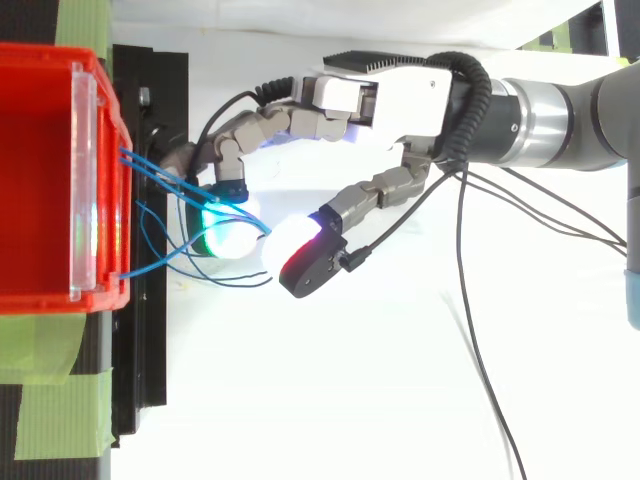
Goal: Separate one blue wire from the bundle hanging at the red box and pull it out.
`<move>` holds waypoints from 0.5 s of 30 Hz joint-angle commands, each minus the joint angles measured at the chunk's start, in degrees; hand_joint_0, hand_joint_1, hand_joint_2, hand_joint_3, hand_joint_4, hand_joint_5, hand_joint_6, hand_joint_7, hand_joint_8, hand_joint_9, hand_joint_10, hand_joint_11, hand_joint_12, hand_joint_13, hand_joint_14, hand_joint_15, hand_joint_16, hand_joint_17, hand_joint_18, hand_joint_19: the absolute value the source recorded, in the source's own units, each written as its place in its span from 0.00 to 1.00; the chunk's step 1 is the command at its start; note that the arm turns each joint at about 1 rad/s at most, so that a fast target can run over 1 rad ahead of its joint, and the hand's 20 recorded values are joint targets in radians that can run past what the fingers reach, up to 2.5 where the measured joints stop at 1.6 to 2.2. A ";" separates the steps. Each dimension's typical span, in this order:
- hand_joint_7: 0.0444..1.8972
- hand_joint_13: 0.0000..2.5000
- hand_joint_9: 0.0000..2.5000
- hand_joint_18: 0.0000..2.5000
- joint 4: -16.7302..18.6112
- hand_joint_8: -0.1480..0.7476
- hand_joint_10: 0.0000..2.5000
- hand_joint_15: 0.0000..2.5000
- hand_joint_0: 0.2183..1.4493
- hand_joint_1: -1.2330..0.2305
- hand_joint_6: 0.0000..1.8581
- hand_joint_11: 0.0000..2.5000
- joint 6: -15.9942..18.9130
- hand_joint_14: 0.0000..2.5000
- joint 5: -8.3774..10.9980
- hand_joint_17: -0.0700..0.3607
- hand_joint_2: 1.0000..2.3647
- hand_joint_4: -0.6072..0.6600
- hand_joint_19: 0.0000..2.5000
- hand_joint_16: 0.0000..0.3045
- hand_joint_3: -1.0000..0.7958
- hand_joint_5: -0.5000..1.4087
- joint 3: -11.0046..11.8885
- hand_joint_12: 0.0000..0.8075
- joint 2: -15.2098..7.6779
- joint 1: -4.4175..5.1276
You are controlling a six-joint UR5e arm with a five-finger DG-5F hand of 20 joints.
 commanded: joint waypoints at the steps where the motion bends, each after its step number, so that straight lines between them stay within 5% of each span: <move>1: 0.56 0.18 0.15 0.14 -0.04 0.48 0.00 0.13 0.33 0.38 0.37 0.09 0.09 0.01 0.04 0.44 0.01 0.69 0.20 0.17 0.35 0.16 0.04 0.49 -0.02 0.21; 15: 0.54 0.18 0.15 0.15 -1.10 0.48 0.00 0.13 0.33 0.37 0.39 0.10 0.18 0.00 0.04 0.44 0.01 0.68 0.20 0.17 0.35 0.16 0.04 0.49 -0.02 0.39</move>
